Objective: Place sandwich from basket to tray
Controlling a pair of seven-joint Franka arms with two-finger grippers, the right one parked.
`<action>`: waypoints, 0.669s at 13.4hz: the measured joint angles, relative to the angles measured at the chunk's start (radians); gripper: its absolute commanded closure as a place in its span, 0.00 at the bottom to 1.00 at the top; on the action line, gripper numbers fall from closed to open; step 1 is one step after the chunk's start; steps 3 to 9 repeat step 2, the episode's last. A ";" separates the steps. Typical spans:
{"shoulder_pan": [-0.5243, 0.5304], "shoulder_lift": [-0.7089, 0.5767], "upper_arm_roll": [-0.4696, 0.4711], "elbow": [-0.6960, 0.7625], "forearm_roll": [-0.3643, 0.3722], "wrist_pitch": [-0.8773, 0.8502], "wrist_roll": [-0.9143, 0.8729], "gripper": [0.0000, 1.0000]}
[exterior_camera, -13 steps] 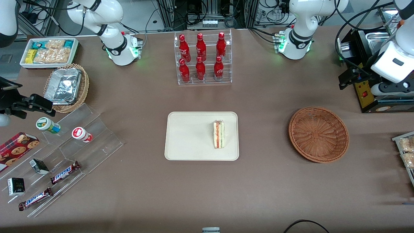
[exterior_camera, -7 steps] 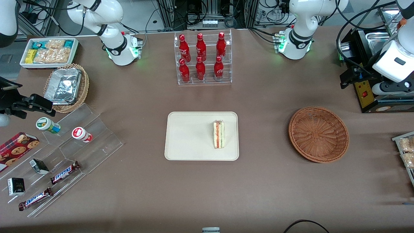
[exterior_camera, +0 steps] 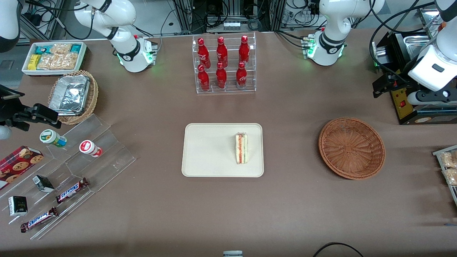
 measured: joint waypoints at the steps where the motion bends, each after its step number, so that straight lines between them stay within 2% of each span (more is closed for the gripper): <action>1: 0.000 0.001 0.000 0.000 -0.003 0.000 0.000 0.00; 9: 0.000 0.002 0.000 0.000 -0.004 0.000 0.000 0.00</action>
